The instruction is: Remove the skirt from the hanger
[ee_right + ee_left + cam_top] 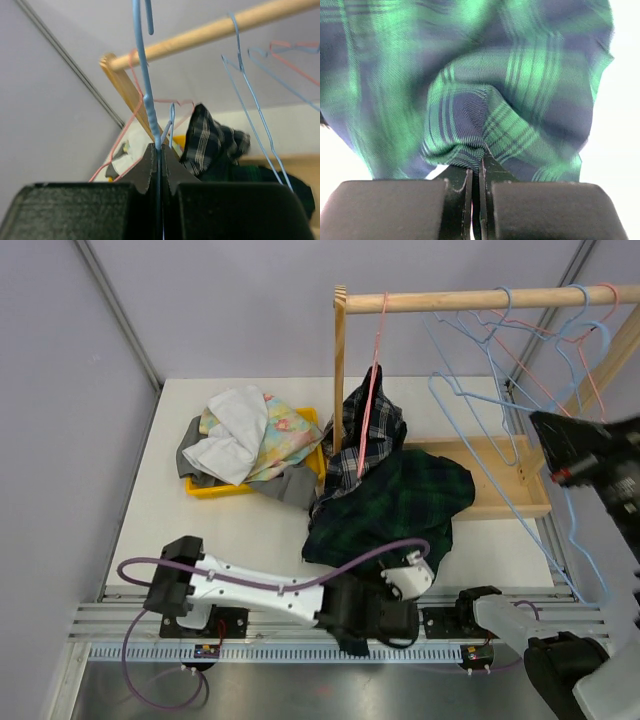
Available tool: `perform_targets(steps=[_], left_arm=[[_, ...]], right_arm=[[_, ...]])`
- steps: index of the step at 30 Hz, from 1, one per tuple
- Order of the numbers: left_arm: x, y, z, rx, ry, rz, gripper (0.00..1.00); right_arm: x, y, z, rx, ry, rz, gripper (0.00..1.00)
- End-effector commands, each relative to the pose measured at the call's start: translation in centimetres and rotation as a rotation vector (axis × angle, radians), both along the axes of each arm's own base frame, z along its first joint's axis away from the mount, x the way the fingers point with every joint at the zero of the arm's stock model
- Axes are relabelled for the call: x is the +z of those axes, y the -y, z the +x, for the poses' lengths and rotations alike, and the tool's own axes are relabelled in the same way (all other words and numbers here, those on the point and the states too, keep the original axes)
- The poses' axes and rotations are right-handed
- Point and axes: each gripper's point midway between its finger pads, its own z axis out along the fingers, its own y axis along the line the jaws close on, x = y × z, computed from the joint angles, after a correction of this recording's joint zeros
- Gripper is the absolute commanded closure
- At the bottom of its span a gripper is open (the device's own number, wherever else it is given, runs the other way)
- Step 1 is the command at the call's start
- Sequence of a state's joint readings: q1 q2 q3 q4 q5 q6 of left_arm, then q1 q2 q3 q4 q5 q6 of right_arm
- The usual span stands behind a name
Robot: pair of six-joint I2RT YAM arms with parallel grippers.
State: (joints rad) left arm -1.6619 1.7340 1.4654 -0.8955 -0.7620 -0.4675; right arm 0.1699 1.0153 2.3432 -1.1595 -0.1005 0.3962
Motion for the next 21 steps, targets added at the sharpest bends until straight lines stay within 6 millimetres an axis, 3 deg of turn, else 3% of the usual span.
perform_targets(steps=[1, 2, 3, 4, 5, 9, 13, 21], left_arm=[[4.6, -1.8, -6.0, -0.054, -0.048, -0.112, 1.0], [4.9, -2.4, -7.1, -0.029, -0.067, -0.135, 1.0], [5.3, -4.2, -8.4, -0.051, -0.051, -0.083, 1.0], [6.8, -4.5, -8.8, -0.035, -0.04, -0.11, 1.0], [7.3, -6.2, -8.9, 0.009, -0.035, -0.096, 1.0], [10.3, -8.1, -11.3, -0.034, -0.057, -0.164, 1.0], [13.2, -8.8, -10.3, -0.025, -0.054, -0.283, 1.0], [19.4, -9.2, -6.3, -0.026, 0.095, -0.399, 1.0]], right_arm=[[-2.6, -1.8, 8.7, 0.02, -0.113, -0.027, 1.0], [-2.6, -2.0, 9.6, 0.021, -0.111, -0.023, 1.0], [-2.4, -2.2, 11.2, 0.016, -0.1, -0.023, 1.0], [-2.5, -2.3, 12.1, 0.014, -0.102, -0.024, 1.0], [-2.4, -2.4, 13.0, 0.014, -0.099, -0.027, 1.0], [-2.0, -3.3, 18.1, 0.016, -0.098, -0.033, 1.0], [-1.5, -3.6, 21.1, 0.007, -0.086, -0.043, 1.0], [-4.0, -4.3, 24.6, 0.009, -0.143, -0.052, 1.0]])
